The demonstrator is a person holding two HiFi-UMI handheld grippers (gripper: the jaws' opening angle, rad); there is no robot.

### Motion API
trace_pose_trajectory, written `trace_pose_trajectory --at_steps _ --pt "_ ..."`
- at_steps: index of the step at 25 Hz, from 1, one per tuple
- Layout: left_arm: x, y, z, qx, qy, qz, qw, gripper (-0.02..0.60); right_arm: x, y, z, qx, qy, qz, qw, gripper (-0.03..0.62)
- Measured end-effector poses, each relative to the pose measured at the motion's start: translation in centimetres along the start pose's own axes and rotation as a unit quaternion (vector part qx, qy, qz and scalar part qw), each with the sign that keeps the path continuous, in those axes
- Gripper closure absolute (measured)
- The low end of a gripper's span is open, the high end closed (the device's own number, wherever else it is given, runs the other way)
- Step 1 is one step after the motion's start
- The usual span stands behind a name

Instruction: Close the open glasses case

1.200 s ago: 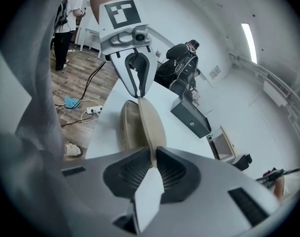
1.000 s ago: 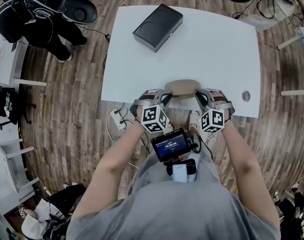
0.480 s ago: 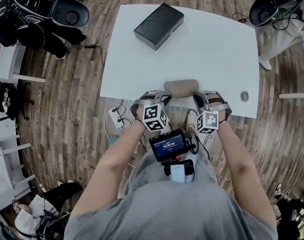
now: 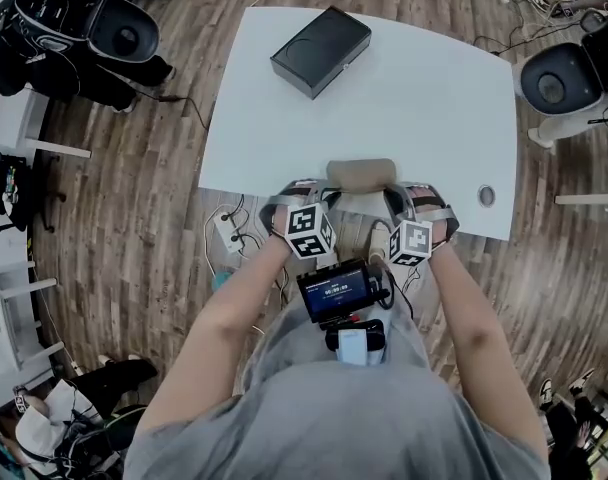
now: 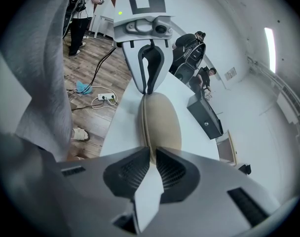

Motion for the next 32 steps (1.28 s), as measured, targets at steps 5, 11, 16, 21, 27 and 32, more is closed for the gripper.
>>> trace_pose_trajectory --at_steps 5,11,16,21,27,32 --pt "0.2 -0.4 0.0 0.000 -0.002 -0.002 1.0000 0.538 -0.5 -0.1 0.0 -0.002 0.004 -0.002 1.000 0.543" --pt "0.1 -0.4 0.0 0.000 0.000 -0.005 1.0000 0.538 -0.4 -0.1 0.1 -0.004 0.003 -0.001 1.000 0.543" --pt "0.0 0.2 0.1 0.000 0.002 -0.007 1.0000 0.538 0.0 0.2 -0.1 -0.004 0.010 0.002 1.000 0.542" --pt "0.1 0.3 -0.2 0.002 0.006 -0.009 0.9999 0.538 0.1 0.2 0.1 -0.004 0.028 0.006 1.000 0.543" --pt "0.3 0.2 -0.3 0.005 0.008 -0.011 0.9999 0.538 0.5 -1.7 2.0 0.014 0.123 0.041 0.991 0.543" --pt "0.5 0.2 -0.3 0.007 0.012 -0.014 0.9998 0.538 0.7 -4.0 3.8 0.029 0.236 0.081 0.968 0.543"
Point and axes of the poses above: the fingertips, and each gripper's own axes: y forward along the fingers, z to its right, x out of its underside, the point moved 5 cm from there along -y, backward along the fingers, and after that the axes turned 12 degrees about -y, right-handed, at the moved point
